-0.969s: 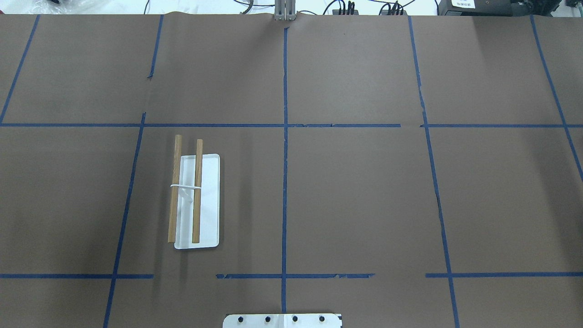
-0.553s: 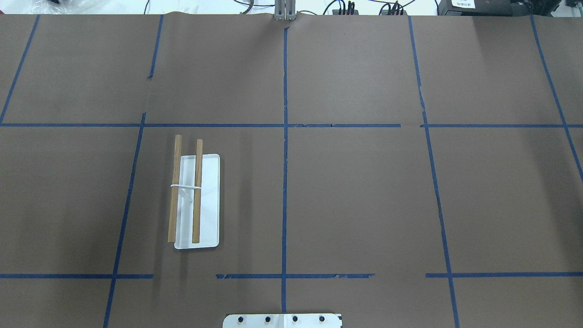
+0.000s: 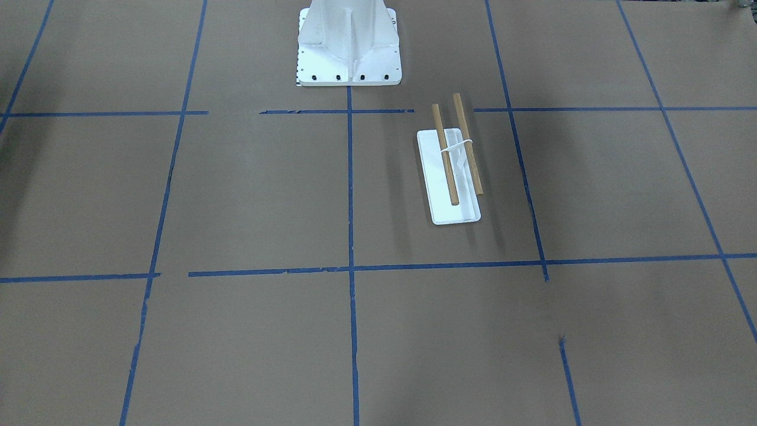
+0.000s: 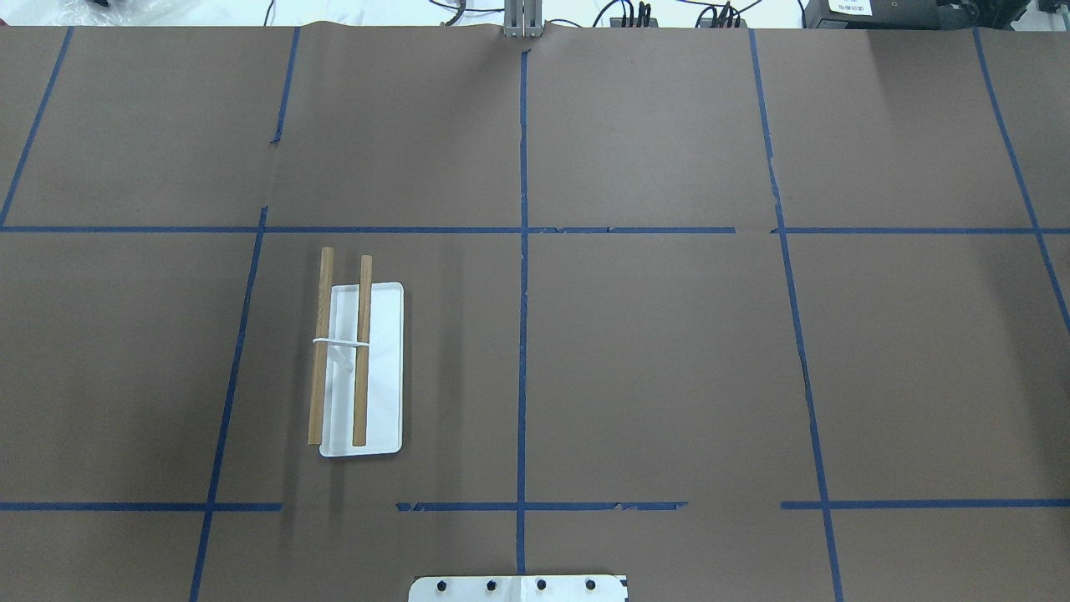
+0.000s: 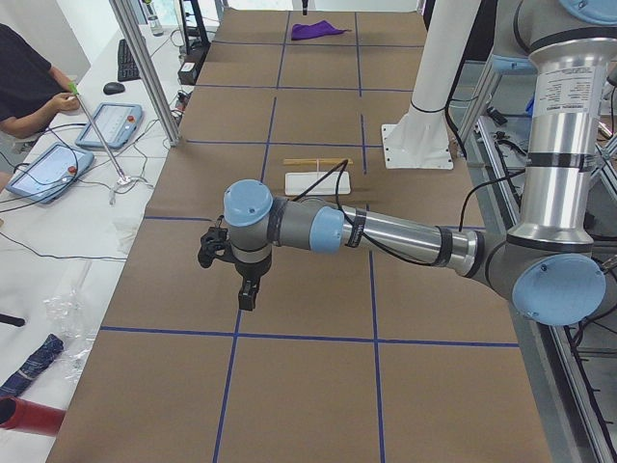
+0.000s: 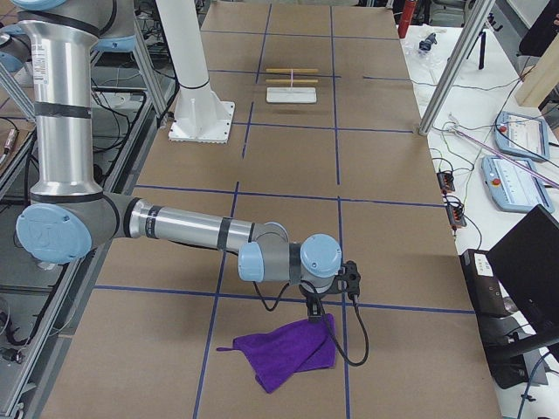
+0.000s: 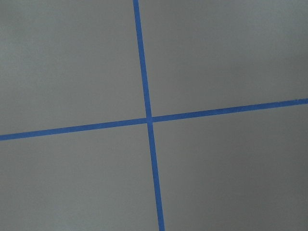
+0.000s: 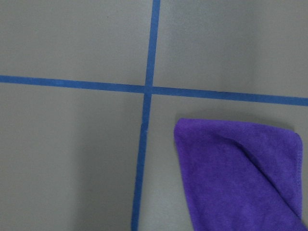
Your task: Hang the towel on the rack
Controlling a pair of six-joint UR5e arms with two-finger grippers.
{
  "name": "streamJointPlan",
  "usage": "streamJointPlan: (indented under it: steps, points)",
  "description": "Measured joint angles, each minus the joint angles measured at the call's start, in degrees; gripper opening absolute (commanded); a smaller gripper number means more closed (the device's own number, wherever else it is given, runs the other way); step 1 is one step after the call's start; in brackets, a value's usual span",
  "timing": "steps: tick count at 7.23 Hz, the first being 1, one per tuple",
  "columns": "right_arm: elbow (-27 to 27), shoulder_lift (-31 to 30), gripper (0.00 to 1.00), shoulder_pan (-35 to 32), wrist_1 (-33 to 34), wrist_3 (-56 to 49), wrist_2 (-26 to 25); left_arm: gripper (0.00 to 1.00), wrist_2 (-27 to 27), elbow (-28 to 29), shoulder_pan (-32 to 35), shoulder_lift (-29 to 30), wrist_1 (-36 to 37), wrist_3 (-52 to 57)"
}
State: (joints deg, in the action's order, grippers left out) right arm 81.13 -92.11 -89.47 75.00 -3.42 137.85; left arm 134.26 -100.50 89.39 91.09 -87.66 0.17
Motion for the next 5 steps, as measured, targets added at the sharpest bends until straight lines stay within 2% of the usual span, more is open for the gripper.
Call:
streamJointPlan:
  steps: [2, 3, 5]
  points:
    - [-8.8, -0.2, 1.0, 0.1, -10.9, -6.0, -1.3, 1.0, 0.0, -0.3, 0.0, 0.1, -0.1, -0.1]
    - [-12.0, -0.2, 1.0, 0.1, -14.0, -7.2, -1.6, 1.0, 0.0, -0.4, 0.0, 0.2, -0.1, -0.1]
    - [-15.8, -0.1, 1.0, 0.3, -15.9, -9.3, -1.7, 1.0, 0.0, -0.4, 0.0, 0.3, -0.3, -0.1]
